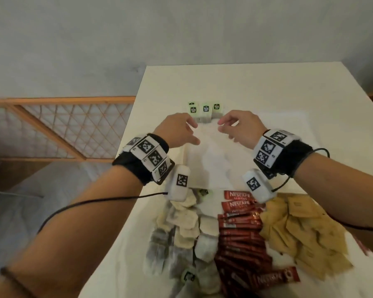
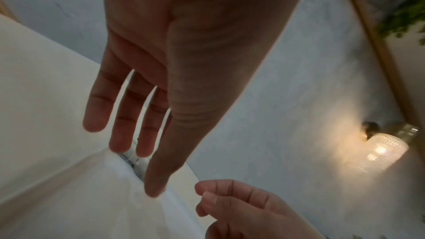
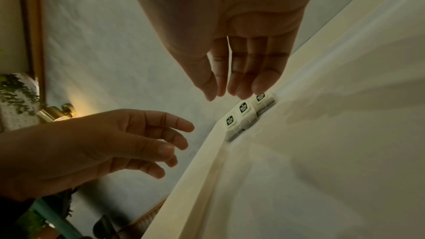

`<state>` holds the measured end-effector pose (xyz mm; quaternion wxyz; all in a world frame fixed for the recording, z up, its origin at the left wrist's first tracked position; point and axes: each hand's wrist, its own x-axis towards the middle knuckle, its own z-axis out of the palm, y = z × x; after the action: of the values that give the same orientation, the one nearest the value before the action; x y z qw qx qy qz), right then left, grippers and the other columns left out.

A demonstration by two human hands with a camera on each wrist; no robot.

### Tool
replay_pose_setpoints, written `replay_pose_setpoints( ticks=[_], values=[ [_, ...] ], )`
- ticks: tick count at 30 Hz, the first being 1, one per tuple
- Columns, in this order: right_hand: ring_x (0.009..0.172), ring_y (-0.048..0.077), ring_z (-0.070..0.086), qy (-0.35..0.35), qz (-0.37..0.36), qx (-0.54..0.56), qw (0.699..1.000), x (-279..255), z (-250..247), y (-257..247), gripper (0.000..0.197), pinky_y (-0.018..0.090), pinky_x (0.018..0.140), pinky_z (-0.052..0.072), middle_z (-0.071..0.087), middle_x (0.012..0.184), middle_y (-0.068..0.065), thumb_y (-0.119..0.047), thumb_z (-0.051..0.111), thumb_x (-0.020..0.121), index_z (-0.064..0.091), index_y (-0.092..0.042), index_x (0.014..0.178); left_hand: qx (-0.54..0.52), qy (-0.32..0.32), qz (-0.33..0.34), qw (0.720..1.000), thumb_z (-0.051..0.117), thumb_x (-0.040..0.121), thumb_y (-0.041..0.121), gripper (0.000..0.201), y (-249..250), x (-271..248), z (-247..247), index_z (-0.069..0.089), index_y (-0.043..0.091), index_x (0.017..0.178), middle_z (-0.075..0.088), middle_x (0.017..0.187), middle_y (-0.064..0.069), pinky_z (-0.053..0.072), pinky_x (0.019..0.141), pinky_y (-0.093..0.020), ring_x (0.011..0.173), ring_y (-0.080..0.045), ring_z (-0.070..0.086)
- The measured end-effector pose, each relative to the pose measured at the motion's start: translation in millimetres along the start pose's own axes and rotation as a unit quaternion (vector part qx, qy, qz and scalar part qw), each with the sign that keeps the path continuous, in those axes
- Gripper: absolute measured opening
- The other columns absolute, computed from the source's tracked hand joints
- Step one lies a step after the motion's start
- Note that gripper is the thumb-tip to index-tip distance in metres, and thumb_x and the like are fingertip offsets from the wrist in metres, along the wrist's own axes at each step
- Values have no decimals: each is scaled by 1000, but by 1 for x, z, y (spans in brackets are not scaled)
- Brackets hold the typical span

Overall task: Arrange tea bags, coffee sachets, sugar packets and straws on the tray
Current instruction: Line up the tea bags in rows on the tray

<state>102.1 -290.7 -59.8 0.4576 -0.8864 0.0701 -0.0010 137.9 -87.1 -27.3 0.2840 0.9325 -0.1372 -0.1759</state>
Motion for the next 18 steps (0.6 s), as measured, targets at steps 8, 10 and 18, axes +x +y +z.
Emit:
replay_pose_setpoints(
  ticks=[8,10,18],
  values=[
    [70,10,63,-133,-37,-36,990,-110,2,7,10,23,69,50,67,88,-4,-25,72,85,71,-24,95,145,-183,83,969,81,78,32,45,13,-113,25,63,23,118,67,108,9,47,80,-24,88,-6,57],
    [73,5,61,-155,-45,-52,985,-131,4,10,11,20,71,47,67,88,-7,-28,73,84,72,-25,95,180,-224,97,953,83,74,36,56,15,-131,37,59,24,123,62,114,7,47,82,-25,94,-8,56],
    [68,-3,58,-144,-35,-69,987,-178,9,18,8,16,67,41,67,73,-16,-34,70,86,73,-29,81,215,-203,119,948,75,79,49,66,13,-158,67,46,26,134,53,126,1,44,89,-31,102,-15,50]
  ],
)
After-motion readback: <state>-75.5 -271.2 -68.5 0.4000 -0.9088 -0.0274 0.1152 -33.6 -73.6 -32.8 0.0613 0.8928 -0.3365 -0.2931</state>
